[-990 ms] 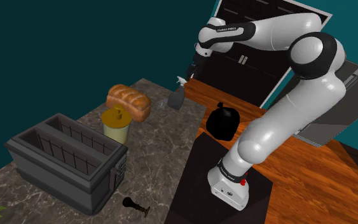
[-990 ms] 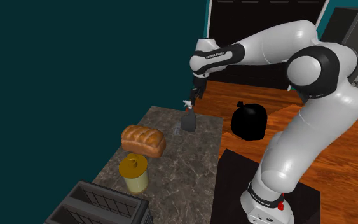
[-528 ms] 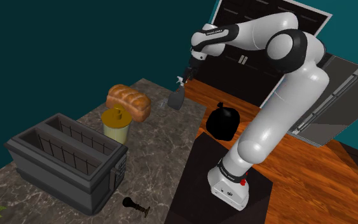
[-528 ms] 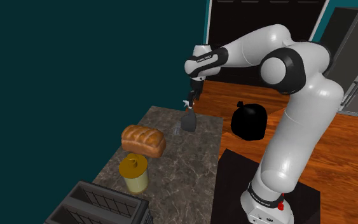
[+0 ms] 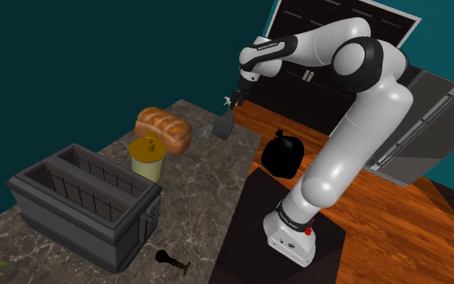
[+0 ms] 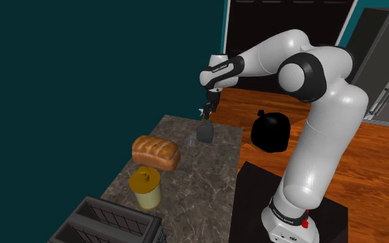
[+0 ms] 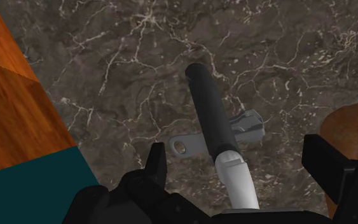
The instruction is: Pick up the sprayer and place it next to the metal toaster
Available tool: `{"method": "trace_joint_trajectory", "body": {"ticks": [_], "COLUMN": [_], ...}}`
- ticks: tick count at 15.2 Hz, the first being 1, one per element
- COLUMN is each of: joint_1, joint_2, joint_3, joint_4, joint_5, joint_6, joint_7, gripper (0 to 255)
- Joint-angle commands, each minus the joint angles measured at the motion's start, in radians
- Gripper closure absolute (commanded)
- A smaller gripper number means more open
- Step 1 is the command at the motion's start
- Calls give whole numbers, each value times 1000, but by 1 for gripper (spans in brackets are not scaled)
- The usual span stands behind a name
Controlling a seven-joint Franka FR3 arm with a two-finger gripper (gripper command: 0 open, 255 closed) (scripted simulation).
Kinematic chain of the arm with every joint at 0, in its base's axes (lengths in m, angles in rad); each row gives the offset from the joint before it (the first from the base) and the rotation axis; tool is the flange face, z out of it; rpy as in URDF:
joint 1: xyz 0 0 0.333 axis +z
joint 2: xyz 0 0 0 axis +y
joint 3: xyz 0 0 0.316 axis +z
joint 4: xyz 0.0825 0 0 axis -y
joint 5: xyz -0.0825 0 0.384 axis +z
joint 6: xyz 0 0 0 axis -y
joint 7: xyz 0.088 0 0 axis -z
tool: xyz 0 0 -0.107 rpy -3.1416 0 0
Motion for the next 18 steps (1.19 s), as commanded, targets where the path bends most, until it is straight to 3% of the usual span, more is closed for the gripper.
{"method": "trace_joint_trajectory", "body": {"ticks": [1, 4, 5, 14, 18], "joint_1": [0, 0, 0, 0, 1], "joint_2": [0, 0, 0, 0, -24], "joint_3": [0, 0, 0, 0, 0], "joint_4": [-1, -1, -1, -1, 29], "joint_5": [0, 0, 0, 0, -16], "joint_6": [1, 1, 1, 1, -49], "joint_7": [0, 0, 0, 0, 14], "gripper": [0, 0, 255, 255, 255]}}
